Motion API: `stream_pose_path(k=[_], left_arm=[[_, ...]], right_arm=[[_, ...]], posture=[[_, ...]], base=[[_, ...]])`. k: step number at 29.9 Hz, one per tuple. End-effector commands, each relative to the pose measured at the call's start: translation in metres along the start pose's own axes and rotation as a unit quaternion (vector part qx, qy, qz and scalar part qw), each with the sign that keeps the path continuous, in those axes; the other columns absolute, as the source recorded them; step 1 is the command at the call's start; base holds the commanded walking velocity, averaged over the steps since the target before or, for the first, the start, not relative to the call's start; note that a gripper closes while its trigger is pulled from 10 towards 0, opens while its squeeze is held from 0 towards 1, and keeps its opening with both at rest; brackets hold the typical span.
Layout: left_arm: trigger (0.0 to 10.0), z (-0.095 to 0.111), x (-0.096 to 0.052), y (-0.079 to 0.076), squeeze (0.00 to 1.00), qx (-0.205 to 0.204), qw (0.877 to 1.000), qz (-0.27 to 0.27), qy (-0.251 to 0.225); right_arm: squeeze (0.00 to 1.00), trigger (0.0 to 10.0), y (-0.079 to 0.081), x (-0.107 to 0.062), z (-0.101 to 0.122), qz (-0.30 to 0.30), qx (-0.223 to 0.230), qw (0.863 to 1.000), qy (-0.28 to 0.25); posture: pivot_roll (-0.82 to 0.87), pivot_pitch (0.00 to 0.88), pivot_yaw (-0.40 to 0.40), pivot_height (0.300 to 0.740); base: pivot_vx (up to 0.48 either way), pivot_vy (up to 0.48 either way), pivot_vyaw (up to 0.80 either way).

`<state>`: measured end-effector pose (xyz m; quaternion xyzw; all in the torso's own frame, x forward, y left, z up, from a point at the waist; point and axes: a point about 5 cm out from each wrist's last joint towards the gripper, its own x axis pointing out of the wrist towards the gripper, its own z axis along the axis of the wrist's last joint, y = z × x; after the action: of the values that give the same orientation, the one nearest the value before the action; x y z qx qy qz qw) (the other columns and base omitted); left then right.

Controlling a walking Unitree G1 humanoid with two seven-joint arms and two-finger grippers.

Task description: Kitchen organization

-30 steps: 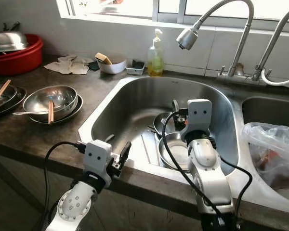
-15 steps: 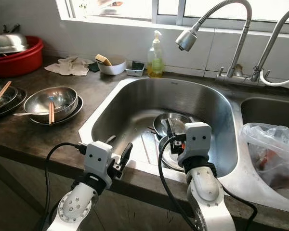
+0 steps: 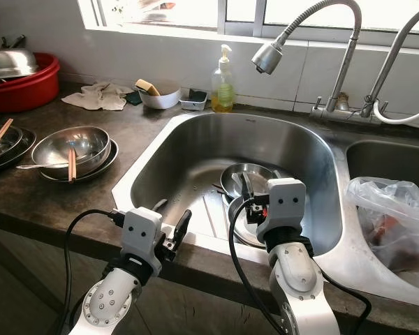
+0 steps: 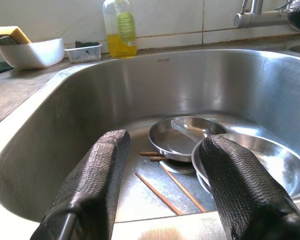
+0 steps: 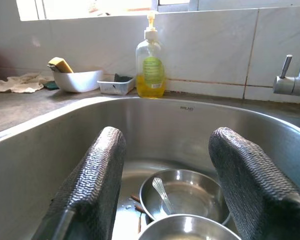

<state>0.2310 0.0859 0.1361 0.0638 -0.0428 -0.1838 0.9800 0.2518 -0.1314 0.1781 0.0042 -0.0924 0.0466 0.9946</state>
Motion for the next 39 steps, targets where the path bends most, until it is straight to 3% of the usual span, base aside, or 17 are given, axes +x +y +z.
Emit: stream_pose_path(k=[1, 6, 39], left_arm=[[10.0, -0.0068, -0.0019, 0.0000, 0.00, 0.002, 1.000, -0.004, 0.015], [10.0, -0.0072, -0.0016, -0.0015, 0.00, 0.002, 1.000, -0.008, 0.016], [10.0, -0.0043, -0.0012, 0.0012, 0.00, 0.004, 1.000, 0.002, 0.007]], right_arm=[[0.00, 10.0, 0.0016, 0.0018, -0.0005, 0.004, 0.002, 1.000, 0.004], [0.00, 10.0, 0.0018, 0.0018, -0.0011, 0.003, 0.004, 1.000, 0.005], [0.00, 10.0, 0.0030, 0.0045, 0.0001, -0.002, 0.021, 1.000, 0.004]], posture=[[0.03, 0.000, -0.023, 0.740], [0.03, 0.000, -0.021, 0.740], [0.03, 0.000, -0.016, 0.740]], base=[[0.000, 0.000, 0.00], [0.000, 0.000, 0.00], [-0.268, 0.000, 0.00]])
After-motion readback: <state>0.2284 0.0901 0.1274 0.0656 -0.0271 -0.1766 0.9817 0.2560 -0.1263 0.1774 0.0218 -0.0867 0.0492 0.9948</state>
